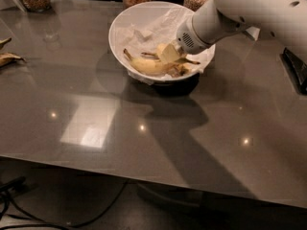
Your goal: Pick banana from white bowl
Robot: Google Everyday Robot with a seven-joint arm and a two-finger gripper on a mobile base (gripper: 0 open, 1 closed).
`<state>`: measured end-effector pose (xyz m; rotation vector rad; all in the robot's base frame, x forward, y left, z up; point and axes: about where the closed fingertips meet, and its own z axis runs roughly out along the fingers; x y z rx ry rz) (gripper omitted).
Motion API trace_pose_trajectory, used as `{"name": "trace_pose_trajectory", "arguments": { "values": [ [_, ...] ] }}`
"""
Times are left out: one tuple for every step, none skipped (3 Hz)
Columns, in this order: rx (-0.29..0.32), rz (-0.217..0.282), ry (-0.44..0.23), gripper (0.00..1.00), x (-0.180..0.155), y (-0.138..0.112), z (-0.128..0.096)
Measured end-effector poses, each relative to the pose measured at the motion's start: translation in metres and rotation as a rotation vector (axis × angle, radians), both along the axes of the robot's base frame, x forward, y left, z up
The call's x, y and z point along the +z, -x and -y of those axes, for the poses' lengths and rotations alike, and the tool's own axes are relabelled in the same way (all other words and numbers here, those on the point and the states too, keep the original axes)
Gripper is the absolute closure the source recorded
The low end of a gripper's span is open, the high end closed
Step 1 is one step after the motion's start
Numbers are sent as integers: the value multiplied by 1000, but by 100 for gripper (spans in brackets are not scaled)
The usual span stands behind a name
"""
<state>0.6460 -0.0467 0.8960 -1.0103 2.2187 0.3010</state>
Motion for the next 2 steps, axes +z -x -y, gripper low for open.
{"name": "trace_pose_trajectory", "arguments": {
  "values": [
    [-10,37,25,100,18,9,4],
    [16,87,25,100,39,23,6]
  ]
}}
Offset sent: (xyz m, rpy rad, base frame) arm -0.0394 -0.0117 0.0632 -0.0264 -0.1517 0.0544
